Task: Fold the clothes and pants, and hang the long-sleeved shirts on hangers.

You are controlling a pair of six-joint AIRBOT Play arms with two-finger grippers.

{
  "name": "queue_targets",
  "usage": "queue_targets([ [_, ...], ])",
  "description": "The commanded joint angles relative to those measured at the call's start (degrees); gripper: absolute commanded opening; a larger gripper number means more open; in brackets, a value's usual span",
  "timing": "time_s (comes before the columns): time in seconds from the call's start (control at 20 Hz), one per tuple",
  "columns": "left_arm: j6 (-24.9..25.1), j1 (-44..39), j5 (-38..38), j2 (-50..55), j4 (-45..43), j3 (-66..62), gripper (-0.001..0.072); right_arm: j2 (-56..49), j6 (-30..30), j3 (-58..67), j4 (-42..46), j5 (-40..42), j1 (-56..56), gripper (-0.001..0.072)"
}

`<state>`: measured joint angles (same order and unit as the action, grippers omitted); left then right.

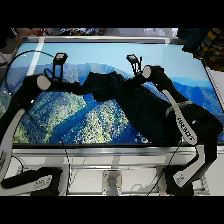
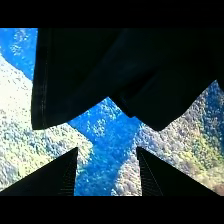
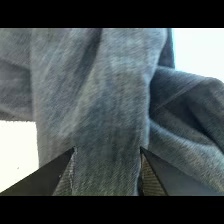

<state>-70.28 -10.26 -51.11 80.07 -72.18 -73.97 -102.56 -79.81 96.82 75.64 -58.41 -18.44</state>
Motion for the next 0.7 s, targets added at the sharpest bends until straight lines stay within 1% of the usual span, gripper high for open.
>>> queue_targets([
  [0.0,11.4,1.5,-11.8,17.0,-0.7,-14.2,0.0444,-0.7,0.0,4.4,2.1,-9.7,-0.1,0.0442],
  [0.05,11.5,1.4,-13.3,20.1,-3.9,-16.4,0.0444,-0.7,0.0,5.4,2.7,-12.1,-0.1,0.0443],
  [0.1,12.8,1.3,-14.0,22.6,-6.7,-17.8,0.0444,-0.7,0.0,6.2,3.1,-14.2,-0.1,0.0443],
  [0.2,17.7,0.9,-14.2,25.3,-10.6,-18.5,0.0444,-0.7,0.0,7.8,4.6,-17.2,-0.1,0.0443],
  [0.3,23.2,0.2,-13.8,26.5,-12.3,-18.5,0.0442,-0.7,0.0,8.7,6.8,-17.7,-0.1,0.0443],
  [0.35,24.5,-0.1,-12.2,26.9,-12.7,-18.5,0.0441,-0.6,-0.1,9.0,7.4,-17.7,-0.1,0.0443],
  [0.5,24.5,-1.0,-3.6,27.7,-13.1,-18.5,0.0441,-0.6,-0.4,9.0,7.4,-19.3,-0.1,0.0443],
  [0.6,25.2,-2.2,0.2,28.5,-13.1,-18.5,0.0440,-0.6,-0.4,9.0,7.8,-20.4,-0.1,0.0442],
  [0.65,25.4,-2.9,1.8,29.0,-13.1,-18.5,0.0399,-0.6,-0.4,9.0,8.0,-20.4,-0.1,0.0443],
])
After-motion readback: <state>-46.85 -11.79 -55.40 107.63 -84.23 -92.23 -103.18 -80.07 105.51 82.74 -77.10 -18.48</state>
